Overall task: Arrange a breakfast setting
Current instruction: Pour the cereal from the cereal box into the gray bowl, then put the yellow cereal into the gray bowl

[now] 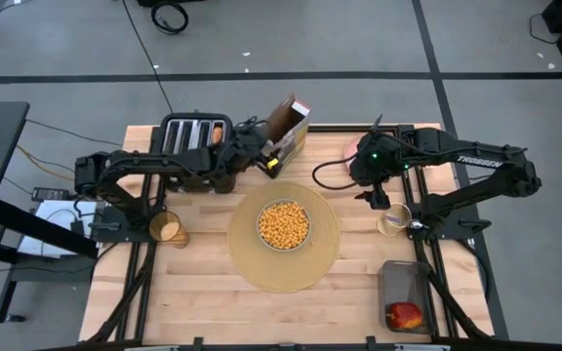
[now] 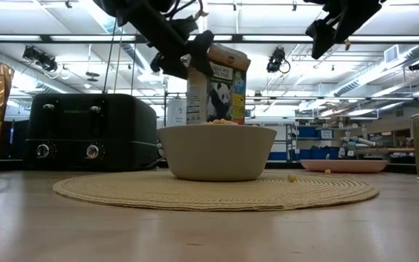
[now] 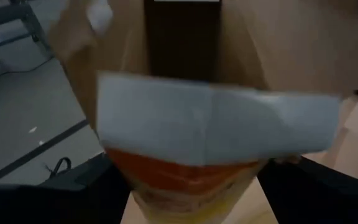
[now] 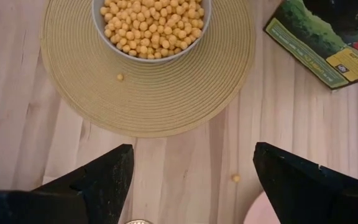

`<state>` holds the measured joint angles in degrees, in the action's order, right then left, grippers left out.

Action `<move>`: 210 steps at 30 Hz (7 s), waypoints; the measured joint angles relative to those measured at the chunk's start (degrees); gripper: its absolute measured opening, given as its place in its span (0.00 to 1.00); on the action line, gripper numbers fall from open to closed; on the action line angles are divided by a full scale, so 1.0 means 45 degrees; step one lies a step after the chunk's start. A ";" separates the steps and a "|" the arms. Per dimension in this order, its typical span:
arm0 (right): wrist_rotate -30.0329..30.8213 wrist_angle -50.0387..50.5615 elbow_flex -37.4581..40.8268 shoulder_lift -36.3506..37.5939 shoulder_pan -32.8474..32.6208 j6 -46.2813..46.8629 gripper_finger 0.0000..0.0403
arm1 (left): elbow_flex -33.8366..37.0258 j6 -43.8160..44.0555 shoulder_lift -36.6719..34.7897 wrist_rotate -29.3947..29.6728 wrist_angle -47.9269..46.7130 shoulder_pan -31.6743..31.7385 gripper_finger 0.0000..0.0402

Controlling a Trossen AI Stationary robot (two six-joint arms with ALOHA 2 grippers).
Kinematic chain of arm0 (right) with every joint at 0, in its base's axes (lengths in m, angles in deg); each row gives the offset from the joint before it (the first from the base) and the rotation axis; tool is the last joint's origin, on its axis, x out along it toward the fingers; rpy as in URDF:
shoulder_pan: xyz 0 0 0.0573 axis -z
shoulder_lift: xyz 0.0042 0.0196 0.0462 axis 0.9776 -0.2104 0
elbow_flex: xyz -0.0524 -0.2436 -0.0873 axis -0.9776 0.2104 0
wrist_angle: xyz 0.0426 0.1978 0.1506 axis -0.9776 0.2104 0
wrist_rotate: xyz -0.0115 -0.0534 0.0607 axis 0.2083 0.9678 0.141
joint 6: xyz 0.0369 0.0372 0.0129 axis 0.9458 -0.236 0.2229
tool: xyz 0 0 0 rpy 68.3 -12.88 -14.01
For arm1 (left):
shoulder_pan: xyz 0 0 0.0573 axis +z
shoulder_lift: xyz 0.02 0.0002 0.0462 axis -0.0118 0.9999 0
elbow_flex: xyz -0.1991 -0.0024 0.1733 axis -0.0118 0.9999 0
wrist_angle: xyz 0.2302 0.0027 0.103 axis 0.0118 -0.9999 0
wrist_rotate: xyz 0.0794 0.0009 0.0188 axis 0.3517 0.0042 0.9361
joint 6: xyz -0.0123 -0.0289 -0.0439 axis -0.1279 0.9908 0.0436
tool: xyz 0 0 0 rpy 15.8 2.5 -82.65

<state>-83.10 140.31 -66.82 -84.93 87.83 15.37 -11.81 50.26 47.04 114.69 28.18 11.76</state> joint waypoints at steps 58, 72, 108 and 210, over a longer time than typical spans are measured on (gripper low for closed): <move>0.3061 -0.3708 0.4075 -0.6439 0.2889 -0.8083 0.43 | 0.0830 0.8701 -0.3167 0.4128 -0.8150 -0.6730 0.79; 0.2916 -0.4202 0.4051 -0.7033 0.3252 -0.8116 0.32 | 0.0830 0.8853 -0.3167 0.4123 -0.8199 -0.6735 0.79; 0.2716 -0.4074 0.3997 -0.6729 0.3182 -0.7961 0.18 | 0.0830 0.9183 -0.3162 0.4112 -0.8194 -0.6735 0.79; 0.1015 -0.5467 0.5041 -0.6178 0.4541 -0.7637 0.15 | 0.0835 0.9761 -0.3157 0.4055 -0.8106 -0.6730 0.79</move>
<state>-78.53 115.71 -44.14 -112.73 108.27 -19.00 -8.06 94.18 32.84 132.93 -8.30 -18.52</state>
